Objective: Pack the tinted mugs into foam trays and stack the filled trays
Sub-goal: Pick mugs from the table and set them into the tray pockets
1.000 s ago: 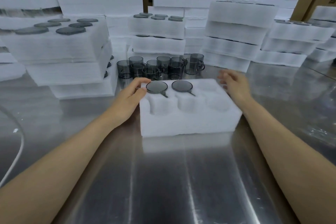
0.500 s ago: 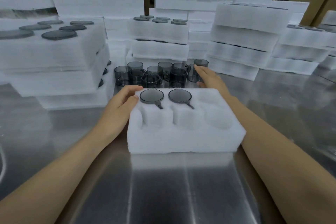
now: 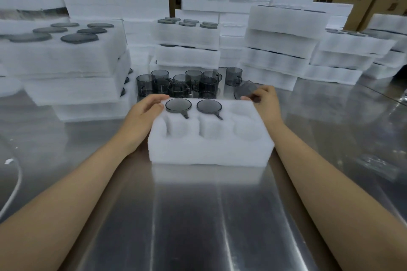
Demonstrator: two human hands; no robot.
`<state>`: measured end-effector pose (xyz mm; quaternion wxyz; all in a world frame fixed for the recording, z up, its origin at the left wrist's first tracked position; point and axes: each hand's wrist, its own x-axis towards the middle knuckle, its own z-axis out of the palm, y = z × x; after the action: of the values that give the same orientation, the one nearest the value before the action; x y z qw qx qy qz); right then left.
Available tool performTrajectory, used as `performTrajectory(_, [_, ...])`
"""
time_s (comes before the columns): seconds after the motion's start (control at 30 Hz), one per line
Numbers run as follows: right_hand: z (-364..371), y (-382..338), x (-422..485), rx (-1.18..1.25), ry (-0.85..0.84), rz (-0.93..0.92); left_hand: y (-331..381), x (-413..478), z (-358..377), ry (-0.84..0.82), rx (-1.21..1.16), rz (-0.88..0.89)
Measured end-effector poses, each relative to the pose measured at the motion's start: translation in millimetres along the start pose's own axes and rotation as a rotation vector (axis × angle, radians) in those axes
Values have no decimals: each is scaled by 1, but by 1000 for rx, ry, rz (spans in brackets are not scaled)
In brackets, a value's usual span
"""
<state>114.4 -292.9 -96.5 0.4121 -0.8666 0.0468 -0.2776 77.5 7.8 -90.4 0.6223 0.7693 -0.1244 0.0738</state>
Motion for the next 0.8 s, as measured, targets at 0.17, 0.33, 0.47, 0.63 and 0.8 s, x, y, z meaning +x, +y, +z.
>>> performTrajectory(0.17, [-24, -11, -30, 346, 130, 107, 1, -1, 0, 7, 23, -11])
performTrajectory(0.33, [-36, -47, -40, 864, -36, 145, 0, -1, 0, -1, 19, -15])
performTrajectory(0.47, [-31, -63, -44, 1103, -108, 109, -1, 0, 0, 1, 17, -23])
performTrajectory(0.63, [-34, -65, -46, 1238, -153, 225, -2, 0, -1, 2, 35, -23])
performTrajectory(0.8, [-37, -68, -45, 1254, -160, 324, -3, 1, -1, -7, 24, -27])
